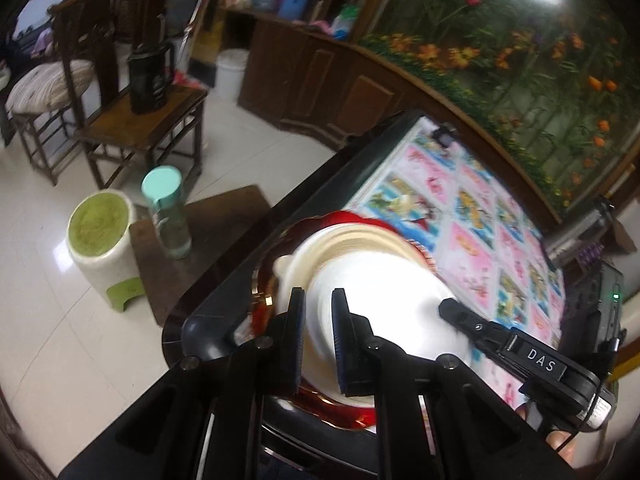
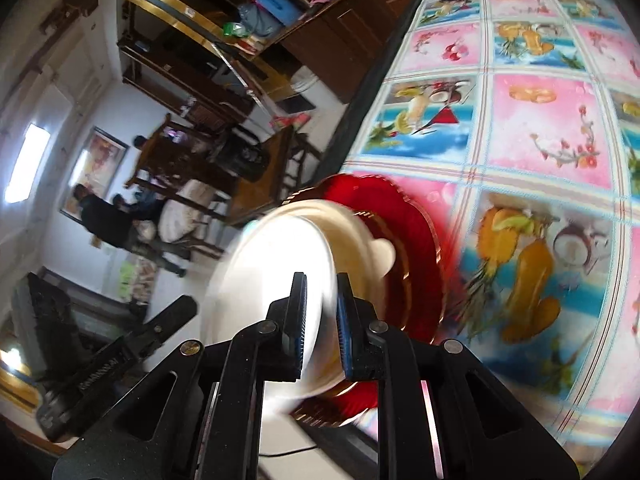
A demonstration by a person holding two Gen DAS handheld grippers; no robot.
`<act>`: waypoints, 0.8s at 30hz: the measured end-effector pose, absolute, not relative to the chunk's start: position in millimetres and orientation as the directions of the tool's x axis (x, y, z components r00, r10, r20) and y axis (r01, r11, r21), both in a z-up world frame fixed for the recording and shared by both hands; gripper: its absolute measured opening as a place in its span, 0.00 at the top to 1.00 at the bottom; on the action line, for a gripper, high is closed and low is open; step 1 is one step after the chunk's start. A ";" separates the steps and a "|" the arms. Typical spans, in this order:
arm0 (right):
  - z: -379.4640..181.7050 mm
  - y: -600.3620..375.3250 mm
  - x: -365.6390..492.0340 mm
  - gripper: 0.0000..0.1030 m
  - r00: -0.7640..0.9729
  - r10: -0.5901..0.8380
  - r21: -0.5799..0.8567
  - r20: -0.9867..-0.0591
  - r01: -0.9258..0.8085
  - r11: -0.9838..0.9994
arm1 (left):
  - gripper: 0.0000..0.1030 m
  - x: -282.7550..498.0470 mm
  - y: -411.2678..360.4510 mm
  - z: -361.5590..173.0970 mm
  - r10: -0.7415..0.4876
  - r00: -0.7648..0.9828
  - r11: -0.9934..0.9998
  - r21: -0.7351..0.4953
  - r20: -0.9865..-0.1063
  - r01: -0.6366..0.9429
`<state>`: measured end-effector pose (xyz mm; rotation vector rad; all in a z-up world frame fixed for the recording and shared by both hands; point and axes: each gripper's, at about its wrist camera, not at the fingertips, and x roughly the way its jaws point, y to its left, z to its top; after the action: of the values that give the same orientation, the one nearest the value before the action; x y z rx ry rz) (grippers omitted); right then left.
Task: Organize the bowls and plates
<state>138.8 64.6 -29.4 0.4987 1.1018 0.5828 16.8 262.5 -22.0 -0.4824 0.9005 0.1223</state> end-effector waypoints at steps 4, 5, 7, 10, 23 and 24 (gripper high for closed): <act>-36.1 75.4 147.4 0.85 0.348 0.624 0.595 -0.699 -0.201 0.778 | 0.88 15.5 271.3 -34.6 -0.107 0.604 0.867 -0.371 -0.790 -0.332; -34.2 75.9 147.9 0.85 0.358 0.623 0.590 -0.696 -0.209 0.780 | 0.88 12.8 273.8 -34.6 -0.102 0.608 0.865 -0.372 -0.787 -0.337; -31.7 75.2 147.7 0.85 0.377 0.617 0.577 -0.690 -0.228 0.784 | 0.88 10.2 276.4 -33.9 -0.098 0.615 0.860 -0.378 -0.782 -0.344; -36.0 64.8 149.8 0.85 0.366 0.645 0.613 -0.671 -0.215 0.760 | 0.88 7.4 277.6 -32.5 -0.104 0.623 0.855 -0.390 -0.776 -0.343; -44.5 -46.7 147.3 0.77 0.491 0.608 0.666 -0.624 -0.072 0.742 | 0.49 -1.3 178.0 12.9 -0.002 0.742 0.976 -0.161 -0.670 -0.144; -45.6 -55.4 146.5 0.77 0.497 0.603 0.670 -0.623 -0.058 0.740 | 0.41 -2.1 168.4 14.7 -0.006 0.748 0.982 -0.146 -0.664 -0.122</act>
<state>146.5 -55.4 -45.6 0.6350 0.9781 0.4348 -2.1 168.4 14.7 -0.1849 0.7239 0.0637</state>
